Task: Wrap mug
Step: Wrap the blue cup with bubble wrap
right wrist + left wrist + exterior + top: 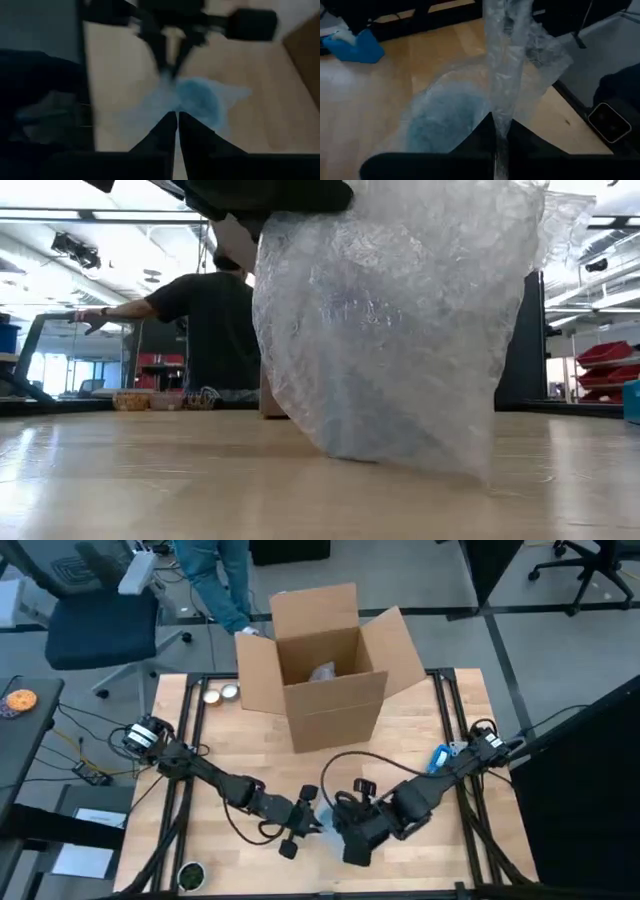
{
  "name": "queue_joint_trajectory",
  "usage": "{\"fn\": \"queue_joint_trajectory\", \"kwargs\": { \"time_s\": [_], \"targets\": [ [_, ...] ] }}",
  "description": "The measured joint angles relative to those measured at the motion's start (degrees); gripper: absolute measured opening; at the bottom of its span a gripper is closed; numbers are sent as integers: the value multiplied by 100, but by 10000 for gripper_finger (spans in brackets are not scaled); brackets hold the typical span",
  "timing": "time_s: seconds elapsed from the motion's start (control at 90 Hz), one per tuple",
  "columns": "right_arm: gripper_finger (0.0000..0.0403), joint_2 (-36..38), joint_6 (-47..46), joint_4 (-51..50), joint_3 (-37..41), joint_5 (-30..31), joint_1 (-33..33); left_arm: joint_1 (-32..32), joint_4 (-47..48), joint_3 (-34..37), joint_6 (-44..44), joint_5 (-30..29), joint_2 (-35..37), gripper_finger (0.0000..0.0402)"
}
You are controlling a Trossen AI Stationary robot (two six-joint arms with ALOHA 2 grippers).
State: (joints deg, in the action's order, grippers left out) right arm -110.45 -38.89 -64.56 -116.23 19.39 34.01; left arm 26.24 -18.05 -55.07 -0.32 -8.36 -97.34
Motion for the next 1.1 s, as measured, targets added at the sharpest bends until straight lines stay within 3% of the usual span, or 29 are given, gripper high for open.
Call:
{"fn": "queue_joint_trajectory", "kwargs": {
  "time_s": [0.144,0.278,0.411,0.778,0.922,1.1],
  "targets": [
    [0,-2,-47,103,7,-109,91,0,-27,0,-125,-158,-151,0],
    [0,-2,324,852,7,113,167,-2,-55,-2,-289,-230,-359,0],
    [0,-66,651,1335,57,-138,141,0,-129,-9,-301,-244,-424,0],
    [0,-763,156,580,555,-976,-515,-35,-298,-4,-280,-389,-439,0],
    [0,-963,-45,-30,541,-1044,-666,-38,-124,-3,-158,-263,-358,0],
    [0,-1130,54,-57,539,-1202,-711,-35,128,17,-230,-239,-122,14]
  ]
}}
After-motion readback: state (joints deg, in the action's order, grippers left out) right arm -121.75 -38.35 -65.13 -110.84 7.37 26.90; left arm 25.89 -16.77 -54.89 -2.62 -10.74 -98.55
